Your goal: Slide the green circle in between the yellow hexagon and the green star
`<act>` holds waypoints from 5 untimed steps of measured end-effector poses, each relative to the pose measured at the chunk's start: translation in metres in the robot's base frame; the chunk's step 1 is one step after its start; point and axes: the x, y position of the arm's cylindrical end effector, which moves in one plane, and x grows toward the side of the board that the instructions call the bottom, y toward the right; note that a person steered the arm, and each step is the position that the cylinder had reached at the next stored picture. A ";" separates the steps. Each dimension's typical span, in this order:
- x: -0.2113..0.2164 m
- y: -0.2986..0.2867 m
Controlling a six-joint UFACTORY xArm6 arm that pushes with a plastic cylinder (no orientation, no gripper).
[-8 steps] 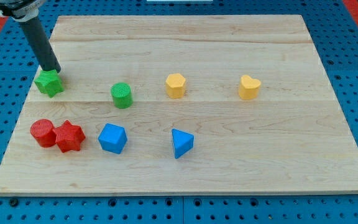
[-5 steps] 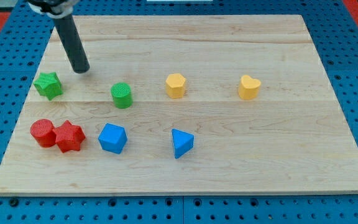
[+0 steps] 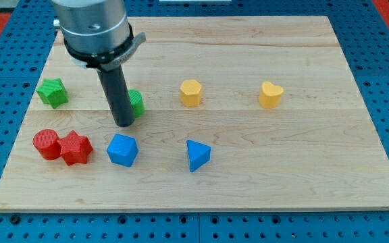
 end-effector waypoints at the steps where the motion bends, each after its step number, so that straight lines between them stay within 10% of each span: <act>1: -0.012 -0.022; 5: -0.022 0.053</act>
